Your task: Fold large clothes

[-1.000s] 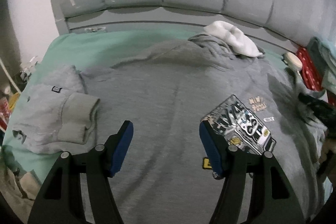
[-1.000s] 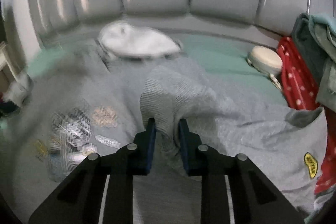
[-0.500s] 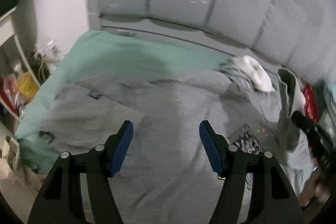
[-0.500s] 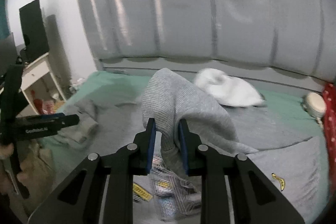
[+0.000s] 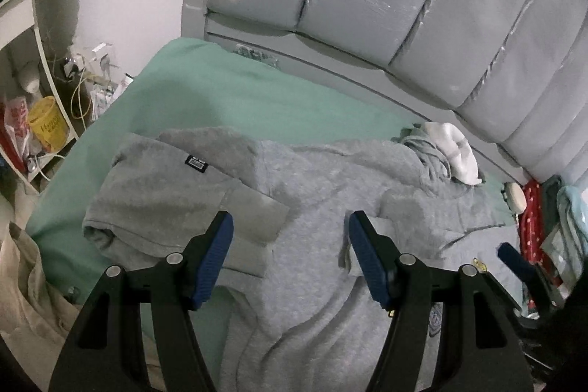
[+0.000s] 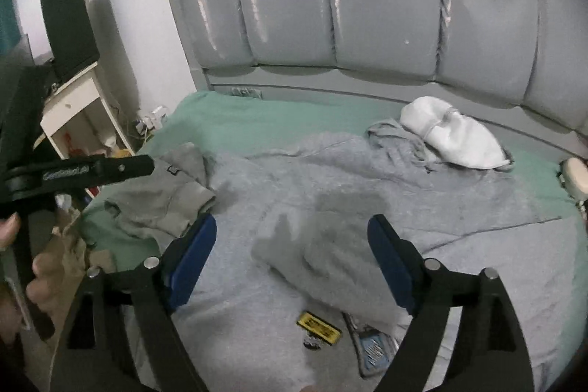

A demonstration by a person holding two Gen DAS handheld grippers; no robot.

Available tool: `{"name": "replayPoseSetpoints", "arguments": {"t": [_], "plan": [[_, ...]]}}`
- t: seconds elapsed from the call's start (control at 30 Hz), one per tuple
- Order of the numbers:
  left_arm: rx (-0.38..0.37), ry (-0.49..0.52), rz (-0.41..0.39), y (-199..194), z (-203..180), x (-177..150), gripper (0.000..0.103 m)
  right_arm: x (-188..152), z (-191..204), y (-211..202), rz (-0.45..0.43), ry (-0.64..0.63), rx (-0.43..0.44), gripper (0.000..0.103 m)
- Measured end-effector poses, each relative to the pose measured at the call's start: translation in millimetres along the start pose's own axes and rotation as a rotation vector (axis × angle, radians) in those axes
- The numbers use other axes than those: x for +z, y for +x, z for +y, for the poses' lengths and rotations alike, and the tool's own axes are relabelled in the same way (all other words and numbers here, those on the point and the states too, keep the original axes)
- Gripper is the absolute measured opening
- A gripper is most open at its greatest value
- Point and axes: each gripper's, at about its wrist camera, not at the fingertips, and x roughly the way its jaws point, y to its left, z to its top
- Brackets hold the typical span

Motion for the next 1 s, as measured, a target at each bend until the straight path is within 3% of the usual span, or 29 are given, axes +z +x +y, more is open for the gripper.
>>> {"name": "replayPoseSetpoints", "arguments": {"t": [0.27, 0.4, 0.5, 0.63, 0.73, 0.87, 1.0], "plan": [[0.027, 0.113, 0.073, 40.6, -31.3, -25.0, 0.068, -48.1, -49.1, -41.9, -0.008, -0.004, -0.142, 0.084], [0.056, 0.203, 0.095, 59.8, -55.5, -44.7, 0.068, -77.9, -78.8, -50.3, -0.040, 0.066, -0.191, 0.084], [0.060, 0.250, 0.110, 66.9, -72.3, -56.3, 0.068, -85.4, -95.8, -44.1, -0.002, 0.109, -0.171, 0.084], [0.065, 0.303, 0.132, 73.6, -81.6, -60.8, 0.069, -83.4, -118.7, -41.8, -0.023, 0.152, -0.153, 0.084], [0.108, 0.275, 0.149, 74.5, -63.6, -42.6, 0.068, -87.0, -137.1, -42.7, -0.023, 0.177, -0.178, 0.084], [0.128, 0.184, 0.159, 65.0, -5.7, -6.8, 0.068, -87.4, -161.4, -47.0, -0.008, 0.278, -0.199, 0.084], [0.161, 0.142, 0.142, 70.7, 33.2, 3.7, 0.069, -84.2, -166.2, -55.8, -0.037, 0.331, -0.189, 0.084]]}}
